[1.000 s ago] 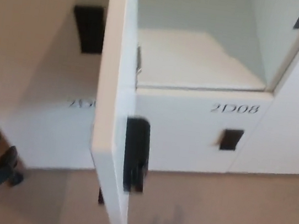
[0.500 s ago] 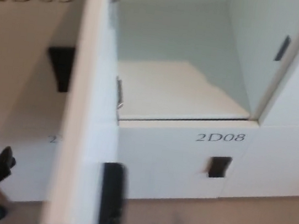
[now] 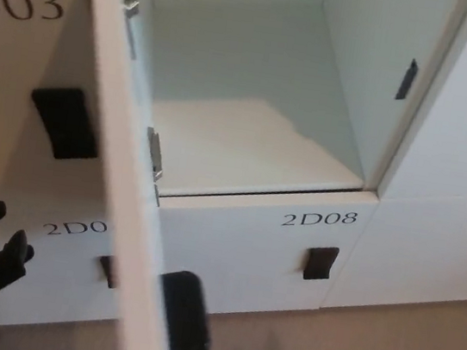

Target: The robot walks towards an open cabinet and lifts its left hand to push the door towards the right to close it.

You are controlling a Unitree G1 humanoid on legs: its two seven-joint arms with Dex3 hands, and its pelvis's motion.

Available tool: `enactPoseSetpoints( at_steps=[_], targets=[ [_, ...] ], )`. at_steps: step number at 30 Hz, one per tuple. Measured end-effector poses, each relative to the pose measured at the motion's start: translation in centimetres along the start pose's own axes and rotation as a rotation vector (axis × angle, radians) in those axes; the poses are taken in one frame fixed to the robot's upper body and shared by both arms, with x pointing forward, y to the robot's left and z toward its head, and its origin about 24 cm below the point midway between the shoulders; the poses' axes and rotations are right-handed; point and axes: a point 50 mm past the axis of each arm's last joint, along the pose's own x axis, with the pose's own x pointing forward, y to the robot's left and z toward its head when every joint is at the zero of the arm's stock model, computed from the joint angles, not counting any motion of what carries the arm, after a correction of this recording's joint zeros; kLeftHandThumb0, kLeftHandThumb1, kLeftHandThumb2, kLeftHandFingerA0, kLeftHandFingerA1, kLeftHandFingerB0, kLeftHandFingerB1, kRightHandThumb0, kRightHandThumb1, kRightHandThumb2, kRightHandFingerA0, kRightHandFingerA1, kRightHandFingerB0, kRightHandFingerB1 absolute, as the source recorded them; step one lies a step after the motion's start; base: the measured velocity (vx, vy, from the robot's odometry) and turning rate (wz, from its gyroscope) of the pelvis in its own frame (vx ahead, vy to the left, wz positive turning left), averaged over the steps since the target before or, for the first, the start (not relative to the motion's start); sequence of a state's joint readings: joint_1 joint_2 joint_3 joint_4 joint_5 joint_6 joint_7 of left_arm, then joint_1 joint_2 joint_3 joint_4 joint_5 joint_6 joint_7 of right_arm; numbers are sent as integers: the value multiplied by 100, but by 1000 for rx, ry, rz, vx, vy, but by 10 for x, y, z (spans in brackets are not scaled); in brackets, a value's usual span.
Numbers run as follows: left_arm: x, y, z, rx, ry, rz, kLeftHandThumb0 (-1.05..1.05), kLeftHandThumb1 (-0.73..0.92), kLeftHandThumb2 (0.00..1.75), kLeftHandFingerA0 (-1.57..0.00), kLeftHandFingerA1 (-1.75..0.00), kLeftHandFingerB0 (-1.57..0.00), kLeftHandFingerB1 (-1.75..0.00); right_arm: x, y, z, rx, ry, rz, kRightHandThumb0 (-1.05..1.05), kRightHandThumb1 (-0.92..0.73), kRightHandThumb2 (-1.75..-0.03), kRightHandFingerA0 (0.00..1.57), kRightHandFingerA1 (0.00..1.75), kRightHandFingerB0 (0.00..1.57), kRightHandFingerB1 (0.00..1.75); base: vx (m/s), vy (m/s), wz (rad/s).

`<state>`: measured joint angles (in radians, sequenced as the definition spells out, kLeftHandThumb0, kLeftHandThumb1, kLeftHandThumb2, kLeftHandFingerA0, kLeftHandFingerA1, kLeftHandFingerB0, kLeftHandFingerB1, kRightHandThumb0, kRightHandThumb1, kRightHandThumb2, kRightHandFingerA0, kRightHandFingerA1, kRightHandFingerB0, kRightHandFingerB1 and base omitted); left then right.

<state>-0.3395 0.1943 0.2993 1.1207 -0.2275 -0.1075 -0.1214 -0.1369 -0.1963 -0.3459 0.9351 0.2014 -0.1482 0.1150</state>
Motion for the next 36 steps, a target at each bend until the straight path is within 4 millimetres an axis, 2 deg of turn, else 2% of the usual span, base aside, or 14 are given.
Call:
enactPoseSetpoints(
  at_steps=[23, 29, 34, 35, 36],
  targets=[
    [1, -1, 5, 29, -12, -7, -27, 57, 98, -32, -76, -14, -62, 3, 5, 4, -3, -10, 11, -13, -60, -58, 70, 57, 37, 39, 7, 34, 1],
    [1, -1, 5, 30, -12, -8, -29, 57, 98, -32, -76, -12, -61, 3, 5, 3, -4, -9, 10, -15, -56, -57, 64, 55, 36, 38, 0, 0, 0],
    [1, -2, 4, 55, -19, -18, -30, 55, 97, -34, -77, -12, -61, 3, 4, 3, -5, -11, 7, -13, -55, -55, 67, 57, 37, 38, 0, 0, 0],
    [0, -2, 4, 66, -25, -25, -33, 77, 62, -23, -105, -9, -76, 3, 4, 3, -5, -13, 6, -11, -56, -56, 72, 57, 40, 39, 0, 0, 0],
    [-1, -2, 3, 72, -29, -30, -33, 77, 62, -23, -105, -9, -76, 2, 4, 3, -6, -14, 5, -11, -56, -56, 72, 57, 40, 39, 0, 0, 0]
  ],
)
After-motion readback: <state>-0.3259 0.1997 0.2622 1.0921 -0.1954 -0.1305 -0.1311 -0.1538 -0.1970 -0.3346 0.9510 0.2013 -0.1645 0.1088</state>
